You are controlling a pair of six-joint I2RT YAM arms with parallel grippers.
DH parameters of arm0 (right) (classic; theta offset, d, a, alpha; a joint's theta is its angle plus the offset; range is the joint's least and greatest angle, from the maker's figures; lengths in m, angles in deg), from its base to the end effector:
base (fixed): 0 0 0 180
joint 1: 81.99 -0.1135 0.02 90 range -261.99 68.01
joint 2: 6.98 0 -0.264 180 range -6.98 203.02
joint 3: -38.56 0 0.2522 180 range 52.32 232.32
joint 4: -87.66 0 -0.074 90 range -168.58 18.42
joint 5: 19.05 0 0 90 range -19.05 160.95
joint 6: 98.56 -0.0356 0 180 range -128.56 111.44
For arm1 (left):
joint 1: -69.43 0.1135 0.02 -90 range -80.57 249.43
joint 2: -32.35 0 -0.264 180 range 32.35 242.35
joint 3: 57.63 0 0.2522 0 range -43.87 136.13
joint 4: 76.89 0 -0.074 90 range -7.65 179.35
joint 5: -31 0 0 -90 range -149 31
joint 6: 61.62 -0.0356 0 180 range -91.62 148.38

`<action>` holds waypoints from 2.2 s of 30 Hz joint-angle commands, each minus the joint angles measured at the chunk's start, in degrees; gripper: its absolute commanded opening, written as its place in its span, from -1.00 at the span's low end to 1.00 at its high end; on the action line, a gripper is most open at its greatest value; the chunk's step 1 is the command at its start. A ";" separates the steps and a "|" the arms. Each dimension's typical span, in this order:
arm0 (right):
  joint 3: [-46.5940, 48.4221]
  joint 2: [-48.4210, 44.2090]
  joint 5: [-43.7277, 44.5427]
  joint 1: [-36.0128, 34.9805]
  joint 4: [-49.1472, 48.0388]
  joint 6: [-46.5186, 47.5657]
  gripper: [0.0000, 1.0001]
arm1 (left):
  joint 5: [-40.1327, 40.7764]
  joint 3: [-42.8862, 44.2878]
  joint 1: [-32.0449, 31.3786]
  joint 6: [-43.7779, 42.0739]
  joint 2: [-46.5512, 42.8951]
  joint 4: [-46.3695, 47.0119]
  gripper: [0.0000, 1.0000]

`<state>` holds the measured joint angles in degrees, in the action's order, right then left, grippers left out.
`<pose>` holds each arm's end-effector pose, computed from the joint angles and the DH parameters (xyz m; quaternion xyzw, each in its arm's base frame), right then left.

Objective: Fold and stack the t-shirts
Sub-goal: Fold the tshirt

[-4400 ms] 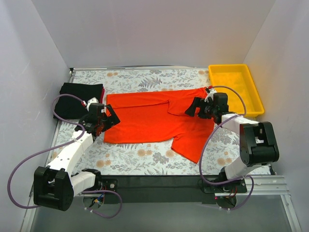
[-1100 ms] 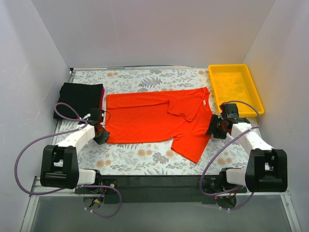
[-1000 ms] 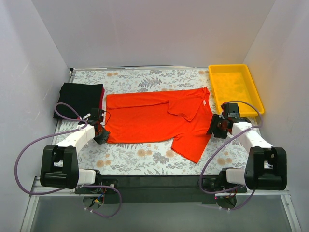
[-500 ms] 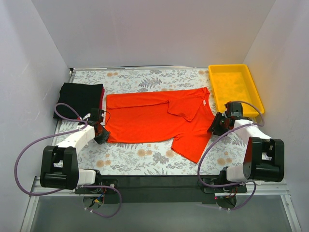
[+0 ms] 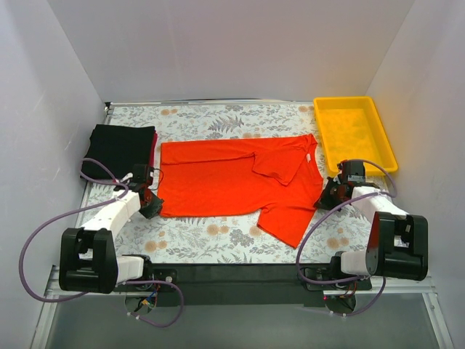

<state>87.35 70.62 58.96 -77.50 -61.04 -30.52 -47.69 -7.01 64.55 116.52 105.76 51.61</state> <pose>0.2384 -0.0113 0.1555 0.1936 0.9416 0.1387 0.2382 0.2065 -0.0106 0.1640 -0.6649 0.7279 -0.0315 0.1644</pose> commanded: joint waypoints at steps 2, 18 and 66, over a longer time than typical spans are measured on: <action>-0.14 -4.56 1.88 0.78 6.62 2.26 -0.97 | 1.08 0.84 1.89 1.77 -4.32 -4.18 -1.00; 16.81 1.13 0.74 1.22 12.25 4.02 -0.97 | -0.41 11.47 4.71 -1.21 3.66 -2.35 -1.00; 26.41 16.44 0.21 1.22 8.83 2.62 -0.81 | 0.12 28.35 4.71 -5.78 26.18 5.74 -0.97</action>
<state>113.29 86.95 58.76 -76.73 -50.19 -27.96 -49.05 20.25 68.90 111.45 133.08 55.92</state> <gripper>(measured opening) 0.075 0.022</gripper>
